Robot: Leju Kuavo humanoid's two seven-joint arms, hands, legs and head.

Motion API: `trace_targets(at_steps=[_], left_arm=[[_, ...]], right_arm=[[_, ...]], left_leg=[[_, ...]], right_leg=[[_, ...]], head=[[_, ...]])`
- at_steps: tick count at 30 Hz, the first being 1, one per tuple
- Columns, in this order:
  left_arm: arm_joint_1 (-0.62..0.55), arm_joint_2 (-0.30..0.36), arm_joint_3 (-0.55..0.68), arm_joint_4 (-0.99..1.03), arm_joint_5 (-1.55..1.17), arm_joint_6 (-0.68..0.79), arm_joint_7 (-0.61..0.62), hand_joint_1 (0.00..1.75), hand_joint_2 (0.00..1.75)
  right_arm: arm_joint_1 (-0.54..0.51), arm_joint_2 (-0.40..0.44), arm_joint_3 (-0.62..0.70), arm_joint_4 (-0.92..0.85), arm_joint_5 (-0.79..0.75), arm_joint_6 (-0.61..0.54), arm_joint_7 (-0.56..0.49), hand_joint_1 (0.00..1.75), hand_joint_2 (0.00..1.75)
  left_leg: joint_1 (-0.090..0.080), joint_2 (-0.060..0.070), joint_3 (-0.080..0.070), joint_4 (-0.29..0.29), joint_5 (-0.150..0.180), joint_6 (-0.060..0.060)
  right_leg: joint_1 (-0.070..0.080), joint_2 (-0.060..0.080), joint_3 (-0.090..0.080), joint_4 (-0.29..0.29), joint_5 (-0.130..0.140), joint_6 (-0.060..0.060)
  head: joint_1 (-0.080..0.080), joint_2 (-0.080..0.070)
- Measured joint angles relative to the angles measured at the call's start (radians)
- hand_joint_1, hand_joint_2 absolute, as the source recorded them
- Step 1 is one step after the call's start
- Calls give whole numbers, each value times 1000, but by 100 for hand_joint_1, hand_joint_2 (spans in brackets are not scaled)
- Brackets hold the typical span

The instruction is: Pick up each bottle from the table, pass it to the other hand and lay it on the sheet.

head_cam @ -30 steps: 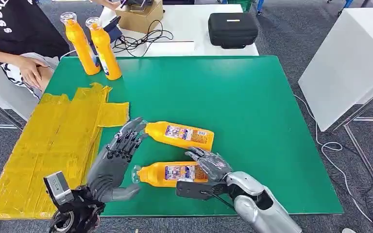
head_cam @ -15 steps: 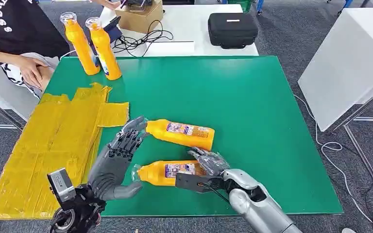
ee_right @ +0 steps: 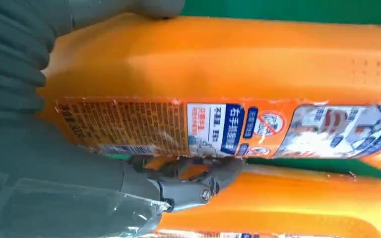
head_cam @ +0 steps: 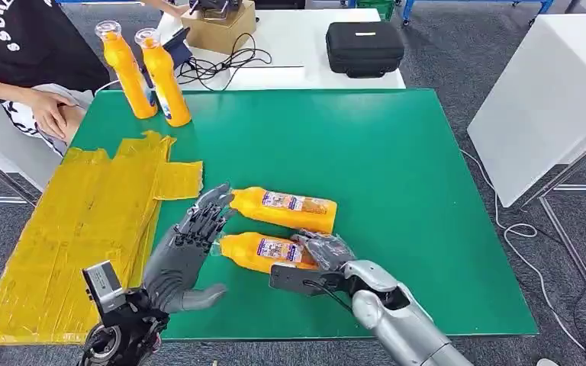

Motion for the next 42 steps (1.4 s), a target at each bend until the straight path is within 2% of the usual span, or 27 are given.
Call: trace_targets(at_steps=[20,21,22,23,41,42], left_arm=[[-13,0,0,9,-2,-2,-5,0,175],[-13,-1,0,9,-2,-2,-5,0,175],[-13,-1,0,9,-2,-2,-5,0,175],[-14,-1,0,9,-2,-1,-4,0,175],[-14,-6,-1,9,0,0,10,0,175],[-14,-6,0,9,0,0,10,0,175]], right_arm=[[2,3,-11,13,14,5,-13,175,175],[3,3,-13,13,14,5,-13,157,175],[4,3,-14,13,14,5,-13,87,175],[6,2,-15,13,19,6,-13,26,175],[14,2,-22,14,53,26,-11,26,175],[14,2,-22,14,53,26,-11,19,175]], left_leg=[[0,0,1,0,0,0],[0,0,1,0,0,0],[0,0,1,0,0,0],[0,0,1,0,0,0],[0,0,3,0,0,0],[0,0,3,0,0,0]], right_leg=[[0,0,0,0,0,0],[0,0,0,0,0,0],[0,0,0,0,0,0],[0,0,0,0,0,0],[0,1,3,0,0,0],[0,1,3,0,0,0]], head=[[0,0],[0,0],[0,0],[0,0],[0,0],[0,0]])
